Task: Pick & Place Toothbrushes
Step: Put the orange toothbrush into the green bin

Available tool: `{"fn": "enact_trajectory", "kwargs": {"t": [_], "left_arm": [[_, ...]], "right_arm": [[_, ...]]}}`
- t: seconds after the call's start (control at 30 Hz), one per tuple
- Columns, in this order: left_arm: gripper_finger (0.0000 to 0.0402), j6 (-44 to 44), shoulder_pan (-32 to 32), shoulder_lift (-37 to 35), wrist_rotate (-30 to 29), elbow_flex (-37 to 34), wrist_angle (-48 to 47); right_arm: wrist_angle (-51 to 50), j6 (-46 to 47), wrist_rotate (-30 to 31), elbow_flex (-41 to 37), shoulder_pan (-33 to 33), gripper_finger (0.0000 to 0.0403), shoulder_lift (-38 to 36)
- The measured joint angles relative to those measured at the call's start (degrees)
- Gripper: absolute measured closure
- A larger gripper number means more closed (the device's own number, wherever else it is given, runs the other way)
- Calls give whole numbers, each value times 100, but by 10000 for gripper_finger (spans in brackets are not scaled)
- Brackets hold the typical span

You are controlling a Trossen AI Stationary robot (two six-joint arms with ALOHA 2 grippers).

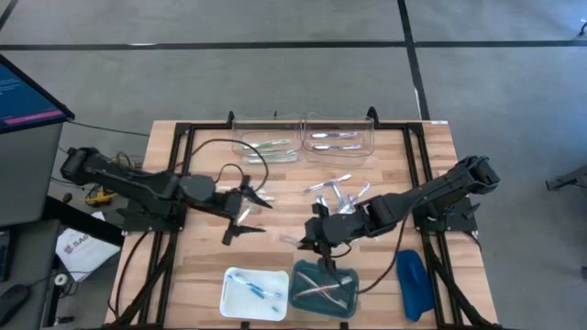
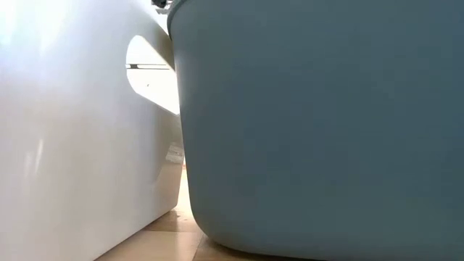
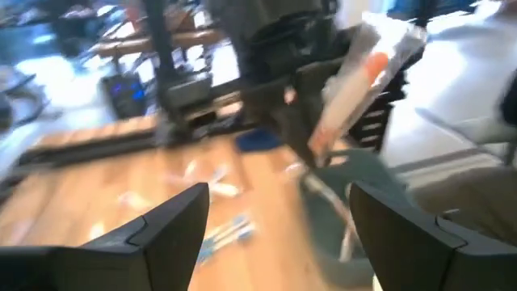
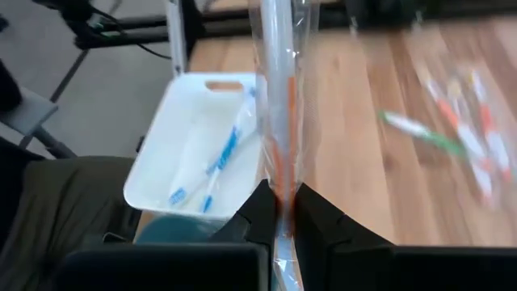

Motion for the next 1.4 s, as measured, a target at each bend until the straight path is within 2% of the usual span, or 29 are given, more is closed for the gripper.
{"fn": "enact_trajectory", "kwargs": {"t": [0.13, 0.23, 0.37, 0.43, 0.6, 0.73, 0.93, 1.0, 1.07, 1.17, 1.4], "left_arm": [[109, -82, -28, -432, -1126, -2, -462], [109, -81, -28, -721, -1830, -2, -496], [109, -104, -30, -1085, -2860, -2, -460], [109, -238, -28, -1225, -3117, -2, -486], [109, -384, -28, -1325, -3124, -5, -865], [109, -382, -28, -1274, -3125, -7, -851], [109, -669, -17, -1278, -3130, -7, -796], [109, -846, -17, -1280, -3132, -7, -729], [109, -992, -17, -1277, -3131, -7, -735], [109, -1026, -17, -1255, -3133, -5, -685], [109, -1235, -56, -1110, -2969, -2, -702]], "right_arm": [[-416, 823, -31, 0, 4, 384, 0], [-945, 1576, -343, 20, -44, 382, 0], [-1659, 2113, -514, 96, 27, 383, 0], [-1745, 2222, -620, 96, 141, 383, 0], [-1549, 2271, -937, 96, 529, 383, 0], [-1242, 2588, -936, 98, 748, 384, 38], [-696, 2526, -813, 129, 953, 383, 362], [-919, 2784, -827, 65, 957, 383, 462], [-717, 3294, -859, 163, 935, 383, 685], [-1099, 3797, -939, 273, 985, 383, 983], [-1487, 4139, -1232, 647, 1108, 382, 1506]]}}
